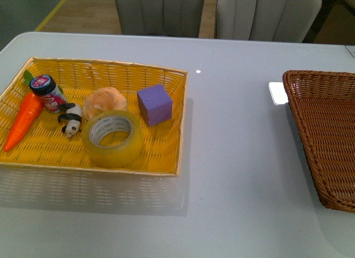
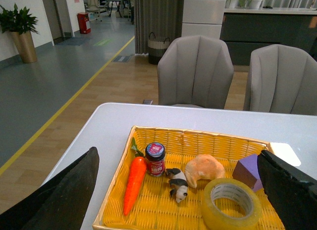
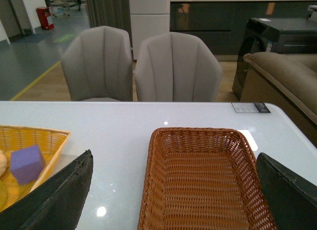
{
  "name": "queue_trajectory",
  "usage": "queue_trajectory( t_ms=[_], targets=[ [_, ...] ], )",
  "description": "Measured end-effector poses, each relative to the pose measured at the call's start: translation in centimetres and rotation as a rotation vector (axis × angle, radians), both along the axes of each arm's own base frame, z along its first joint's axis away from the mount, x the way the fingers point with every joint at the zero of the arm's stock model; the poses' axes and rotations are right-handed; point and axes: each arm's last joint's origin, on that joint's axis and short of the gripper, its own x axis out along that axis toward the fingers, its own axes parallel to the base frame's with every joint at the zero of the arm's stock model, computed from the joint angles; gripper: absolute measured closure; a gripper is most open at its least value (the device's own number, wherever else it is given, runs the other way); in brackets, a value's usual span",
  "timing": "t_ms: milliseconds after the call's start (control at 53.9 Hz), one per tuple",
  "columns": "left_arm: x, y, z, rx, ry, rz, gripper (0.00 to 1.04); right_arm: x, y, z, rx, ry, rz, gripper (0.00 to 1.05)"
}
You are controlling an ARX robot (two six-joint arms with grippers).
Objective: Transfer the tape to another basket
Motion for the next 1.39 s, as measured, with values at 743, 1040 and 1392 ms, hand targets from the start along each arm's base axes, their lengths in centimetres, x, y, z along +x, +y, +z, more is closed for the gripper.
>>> queue_trajectory(
  t_ms=[743, 1040, 1392],
  targets=[
    [0.0, 0.0, 0.0, 0.0, 0.0, 0.0, 0.09, 0.0, 0.0, 0.0, 0.0, 0.0, 0.0, 0.09],
    [0.0, 0.0, 0.0, 0.0, 0.0, 0.0, 0.09, 0.1, 0.0, -0.1, 0.059, 0.149, 0.077, 0.09],
    [0.0, 0.0, 0.0, 0.0, 0.0, 0.0, 0.09, 11.8, -7.2, 1.4, 0.096, 0.485, -0.116, 0.09]
  ],
)
